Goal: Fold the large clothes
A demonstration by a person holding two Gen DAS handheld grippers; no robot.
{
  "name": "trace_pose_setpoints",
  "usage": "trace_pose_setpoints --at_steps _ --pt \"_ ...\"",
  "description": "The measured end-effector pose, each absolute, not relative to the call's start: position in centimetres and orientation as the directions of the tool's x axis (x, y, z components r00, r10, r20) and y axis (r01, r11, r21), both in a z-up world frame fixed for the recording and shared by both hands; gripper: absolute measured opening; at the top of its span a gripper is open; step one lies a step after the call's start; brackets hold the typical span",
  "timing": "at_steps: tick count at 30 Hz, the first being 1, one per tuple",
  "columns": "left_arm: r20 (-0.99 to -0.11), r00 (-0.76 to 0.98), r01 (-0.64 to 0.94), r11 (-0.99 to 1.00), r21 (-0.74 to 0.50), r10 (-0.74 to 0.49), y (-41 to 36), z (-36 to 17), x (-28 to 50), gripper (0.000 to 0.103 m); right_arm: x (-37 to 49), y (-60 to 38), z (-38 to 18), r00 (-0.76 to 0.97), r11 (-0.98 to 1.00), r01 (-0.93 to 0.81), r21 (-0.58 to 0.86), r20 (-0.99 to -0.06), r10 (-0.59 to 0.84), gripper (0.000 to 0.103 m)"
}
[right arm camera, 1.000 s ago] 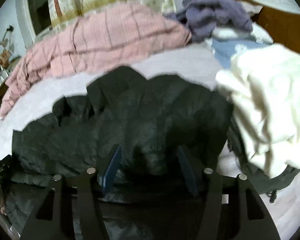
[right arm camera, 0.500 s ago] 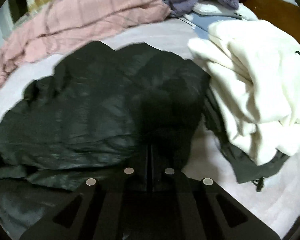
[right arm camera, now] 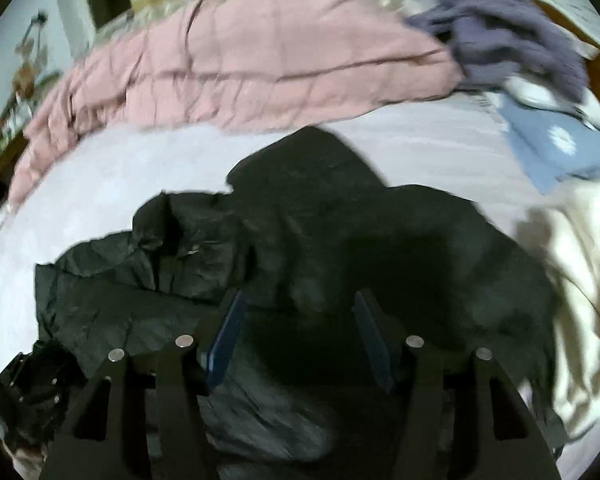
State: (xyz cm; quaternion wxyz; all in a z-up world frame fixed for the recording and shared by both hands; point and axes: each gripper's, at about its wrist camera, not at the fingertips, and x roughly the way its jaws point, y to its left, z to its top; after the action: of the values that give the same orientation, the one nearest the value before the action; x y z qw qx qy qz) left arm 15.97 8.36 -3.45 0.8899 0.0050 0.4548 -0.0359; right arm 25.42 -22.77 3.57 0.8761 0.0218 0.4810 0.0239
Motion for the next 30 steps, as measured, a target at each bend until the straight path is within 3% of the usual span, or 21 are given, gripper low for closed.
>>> trace_pose_setpoints --at_steps 4,5,6,8,11,15,17,22,26,30 --pt "-0.811 0.582 0.068 0.997 -0.027 -0.062 8.4 -3.5 16.0 0.058 29.6 -20.7 0.5 0.454 0.998 0.003 -0.070 -0.889 -0.063 0.059" --pt "-0.812 0.581 0.069 0.997 -0.027 -0.062 8.4 -3.5 16.0 0.058 30.1 -20.5 -0.2 0.450 0.993 0.020 -0.112 -0.886 -0.109 0.052" --pt "-0.813 0.579 0.069 0.997 -0.029 -0.064 8.4 -3.5 16.0 0.058 30.5 -20.4 -0.6 0.454 0.989 0.030 -0.145 -0.879 -0.142 0.029" --pt "-0.814 0.577 0.068 0.997 -0.034 -0.068 8.5 -3.5 16.1 0.058 30.8 -20.6 -1.1 0.468 0.980 0.036 -0.195 -0.863 -0.189 0.006" --pt "-0.815 0.575 0.063 0.997 -0.043 -0.072 8.5 -3.4 16.2 0.058 29.6 -23.2 1.0 0.549 0.960 0.153 -0.234 -0.788 -0.279 0.004" --pt "-0.812 0.579 0.059 0.997 -0.042 -0.069 8.5 -3.4 16.1 0.058 26.0 -26.4 6.4 0.655 0.858 0.329 -0.395 -0.559 -0.509 0.004" --pt "-0.812 0.580 0.058 0.997 -0.041 -0.067 8.5 -3.5 16.1 0.058 24.3 -27.6 8.5 0.677 0.831 0.347 -0.435 -0.497 -0.543 0.004" --pt "-0.806 0.588 0.058 0.998 -0.033 -0.061 8.4 -3.3 15.9 0.058 19.6 -29.6 14.6 0.743 0.867 0.306 -0.392 -0.471 -0.475 0.004" --pt "-0.804 0.592 0.057 0.998 -0.030 -0.058 8.5 -3.2 15.8 0.058 16.1 -29.3 19.1 0.775 0.847 0.344 -0.406 -0.386 -0.500 0.004" --pt "-0.804 0.591 0.055 0.998 -0.039 -0.064 8.7 -3.2 15.7 0.058 13.9 -31.0 22.6 0.771 0.841 0.413 -0.348 -0.358 -0.527 0.004"
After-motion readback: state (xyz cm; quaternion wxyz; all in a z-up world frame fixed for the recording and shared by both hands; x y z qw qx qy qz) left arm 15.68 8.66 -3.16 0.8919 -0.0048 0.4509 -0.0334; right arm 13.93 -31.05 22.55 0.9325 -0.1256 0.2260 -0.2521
